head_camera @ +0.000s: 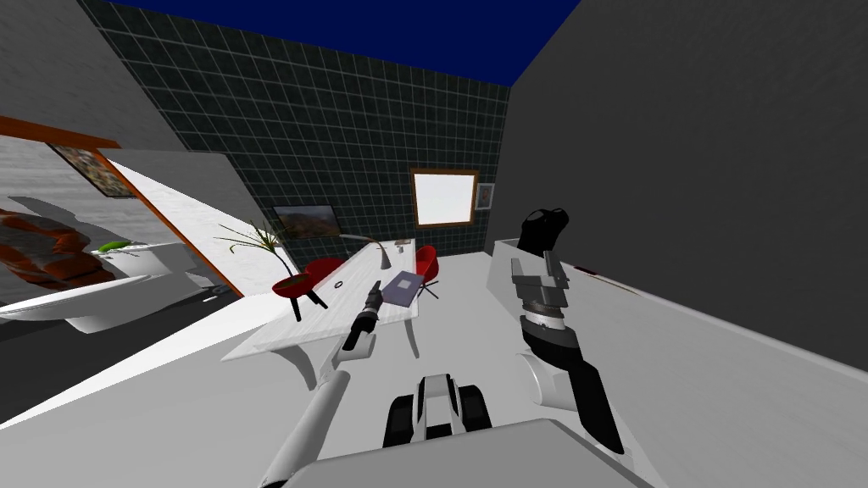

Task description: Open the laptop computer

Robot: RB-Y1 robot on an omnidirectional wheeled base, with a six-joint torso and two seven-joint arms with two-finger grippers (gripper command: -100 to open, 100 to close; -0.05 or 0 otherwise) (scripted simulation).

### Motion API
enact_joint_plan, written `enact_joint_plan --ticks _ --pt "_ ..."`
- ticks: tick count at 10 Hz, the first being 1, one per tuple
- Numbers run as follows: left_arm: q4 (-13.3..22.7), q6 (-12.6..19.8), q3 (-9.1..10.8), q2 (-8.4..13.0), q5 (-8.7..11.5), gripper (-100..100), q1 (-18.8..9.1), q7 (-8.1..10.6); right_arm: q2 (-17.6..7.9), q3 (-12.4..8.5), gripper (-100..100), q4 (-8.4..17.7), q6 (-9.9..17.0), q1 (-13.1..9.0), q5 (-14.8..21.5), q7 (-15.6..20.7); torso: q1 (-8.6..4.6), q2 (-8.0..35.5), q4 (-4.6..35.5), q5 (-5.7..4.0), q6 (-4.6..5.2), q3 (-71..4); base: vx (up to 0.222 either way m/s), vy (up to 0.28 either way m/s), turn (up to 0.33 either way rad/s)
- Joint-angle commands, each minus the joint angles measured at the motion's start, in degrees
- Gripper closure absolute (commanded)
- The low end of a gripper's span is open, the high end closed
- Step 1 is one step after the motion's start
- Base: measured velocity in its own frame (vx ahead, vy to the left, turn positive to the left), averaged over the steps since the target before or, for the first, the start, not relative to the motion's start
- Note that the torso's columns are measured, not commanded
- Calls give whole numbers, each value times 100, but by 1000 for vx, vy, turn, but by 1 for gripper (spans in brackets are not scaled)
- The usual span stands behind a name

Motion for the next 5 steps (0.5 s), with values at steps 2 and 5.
enact_joint_plan --ticks 2,5 --pt "507 -88 98 125 -27 -100 -433 74 0 0 0 0 0 -1 0 0 -3 14 4 -1 2 8 -54 -12 -15" --pt "1060 -164 190 246 -53 -100 -820 149 0 0 0 0 0 0 0 0 -2 8 2 -1 3 3 -41 -8 -28"
